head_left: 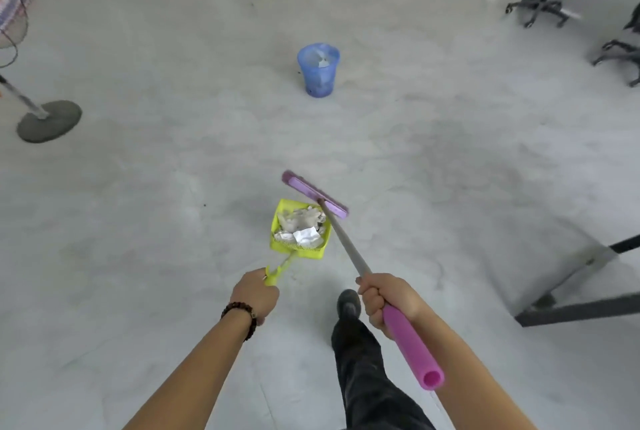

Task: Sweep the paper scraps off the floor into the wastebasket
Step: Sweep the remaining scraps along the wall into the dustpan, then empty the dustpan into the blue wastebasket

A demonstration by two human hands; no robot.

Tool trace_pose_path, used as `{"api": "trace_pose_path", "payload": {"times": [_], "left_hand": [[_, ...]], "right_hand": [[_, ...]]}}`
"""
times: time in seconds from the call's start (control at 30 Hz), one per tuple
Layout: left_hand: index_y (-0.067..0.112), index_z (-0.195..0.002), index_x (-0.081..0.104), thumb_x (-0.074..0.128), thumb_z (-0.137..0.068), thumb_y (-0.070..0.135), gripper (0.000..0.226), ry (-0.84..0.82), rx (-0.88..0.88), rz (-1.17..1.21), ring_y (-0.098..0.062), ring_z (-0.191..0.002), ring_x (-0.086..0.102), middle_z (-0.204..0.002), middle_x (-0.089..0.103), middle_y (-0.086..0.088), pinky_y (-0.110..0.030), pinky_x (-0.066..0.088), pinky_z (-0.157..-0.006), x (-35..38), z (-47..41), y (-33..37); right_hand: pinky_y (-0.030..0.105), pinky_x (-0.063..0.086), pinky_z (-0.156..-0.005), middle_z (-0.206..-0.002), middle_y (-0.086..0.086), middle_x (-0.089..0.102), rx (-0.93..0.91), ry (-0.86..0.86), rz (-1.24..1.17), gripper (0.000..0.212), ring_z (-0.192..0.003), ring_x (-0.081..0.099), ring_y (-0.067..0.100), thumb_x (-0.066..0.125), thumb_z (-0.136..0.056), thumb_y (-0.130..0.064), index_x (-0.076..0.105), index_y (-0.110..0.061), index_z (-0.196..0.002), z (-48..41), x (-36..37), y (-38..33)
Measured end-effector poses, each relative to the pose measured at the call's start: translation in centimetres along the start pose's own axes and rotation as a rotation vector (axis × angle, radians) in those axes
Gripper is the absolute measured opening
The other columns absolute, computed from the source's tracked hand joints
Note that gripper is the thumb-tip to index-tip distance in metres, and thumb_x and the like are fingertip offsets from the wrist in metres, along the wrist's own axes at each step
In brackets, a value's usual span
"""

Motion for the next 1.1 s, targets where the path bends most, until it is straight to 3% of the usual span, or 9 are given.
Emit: {"api": "trace_pose_path", "payload": {"times": [0.1,0.27,0.47,0.6,0.7,0.77,0.87,1.0,1.1], "left_hand": [[0.025,-0.099,0.059,0.043,-0.079,0.002,0.035,0.012,-0.020,0.026,-0.023,-0.054,0.035,-0.064,0.042,-0.006,-0.026,0.032,-0.049,-0.7,-6.1,6.1],[0.039,-0.115,0.052,0.042,-0.081,0.001,0.052,0.024,0.002,0.066,-0.023,-0.052,0.036,-0.064,0.047,-0.003,-0.023,0.032,-0.045,-4.1,-13.5,16.2],[0.028,-0.103,0.060,0.042,-0.081,0.000,0.040,0.104,0.043,0.104,-0.021,-0.050,0.033,-0.058,0.042,-0.001,-0.023,0.031,-0.044,-8.9,-23.0,25.6],[0.036,-0.075,0.045,0.041,-0.079,0.000,0.036,0.119,0.091,0.027,-0.022,-0.054,0.035,-0.064,0.045,-0.003,-0.026,0.032,-0.051,-11.2,-31.7,32.3],[0.024,-0.080,0.054,0.040,-0.075,0.002,0.026,0.118,0.103,0.016,-0.023,-0.055,0.036,-0.064,0.044,-0.004,-0.028,0.031,-0.052,-13.6,-39.6,37.4],[0.016,-0.089,0.061,0.040,-0.075,0.002,0.028,0.116,0.101,-0.002,-0.022,-0.052,0.036,-0.062,0.044,-0.004,-0.026,0.032,-0.047,-15.6,-44.1,41.3],[0.032,-0.081,0.051,0.040,-0.079,0.000,0.034,0.065,0.100,0.034,-0.022,-0.049,0.035,-0.062,0.044,-0.003,-0.023,0.032,-0.044,-18.3,-49.7,47.9],[0.030,-0.097,0.056,0.041,-0.077,0.000,0.040,0.051,0.117,0.017,-0.022,-0.048,0.031,-0.062,0.039,-0.002,-0.020,0.030,-0.040,-21.0,-56.8,56.4],[0.032,-0.083,0.047,0.041,-0.075,0.001,0.033,0.054,0.142,-0.031,-0.023,-0.052,0.030,-0.065,0.038,-0.005,-0.022,0.029,-0.043,-21.7,-60.7,62.4]], "right_hand": [[0.015,0.029,-0.028,-0.046,-0.006,0.036,-0.012,-0.009,-0.036,0.017,-0.030,0.033,0.004,0.048,-0.090,-0.001,0.045,-0.015,-0.080,-4.0,0.0,-7.9],[0.015,0.030,-0.030,-0.046,-0.006,0.037,-0.042,-0.008,-0.018,0.020,-0.031,0.034,0.004,0.049,-0.087,-0.001,0.044,-0.015,-0.075,-9.1,2.5,-22.4],[0.015,0.030,-0.030,-0.046,-0.007,0.033,-0.049,-0.012,-0.019,0.020,-0.032,0.031,0.005,0.048,-0.087,-0.002,0.043,-0.016,-0.074,-14.1,6.7,-36.7],[0.015,0.030,-0.029,-0.045,-0.008,0.035,-0.045,0.003,-0.006,0.016,-0.030,0.032,0.004,0.047,-0.089,-0.002,0.045,-0.014,-0.078,-19.1,8.9,-45.6],[0.014,0.030,-0.029,-0.045,-0.008,0.036,-0.047,0.019,-0.016,0.012,-0.030,0.033,0.003,0.046,-0.091,-0.004,0.048,-0.012,-0.082,-23.2,10.9,-52.5],[0.014,0.030,-0.028,-0.045,-0.009,0.035,-0.044,0.020,-0.064,0.012,-0.030,0.033,0.003,0.045,-0.092,-0.006,0.048,-0.013,-0.083,-25.3,12.7,-57.4],[0.013,0.028,-0.027,-0.044,-0.009,0.034,-0.057,0.005,-0.158,0.013,-0.029,0.032,0.003,0.043,-0.093,-0.006,0.048,-0.013,-0.083,-27.4,15.1,-64.6],[0.011,0.023,-0.028,-0.045,-0.011,0.029,-0.088,-0.029,-0.321,0.011,-0.028,0.028,0.002,0.042,-0.092,-0.004,0.047,-0.014,-0.090,-29.6,16.1,-72.7],[0.011,0.021,-0.028,-0.045,-0.011,0.027,-0.107,-0.041,-0.402,0.012,-0.028,0.026,0.002,0.041,-0.093,-0.004,0.047,-0.015,-0.093,-31.3,15.4,-77.8]]}}
Point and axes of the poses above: each hand's wrist, its own z-axis away from the middle knuckle, its own x-axis out of the palm, y = z × x, the point moved 9 cm from there along -z, towards the middle knuckle
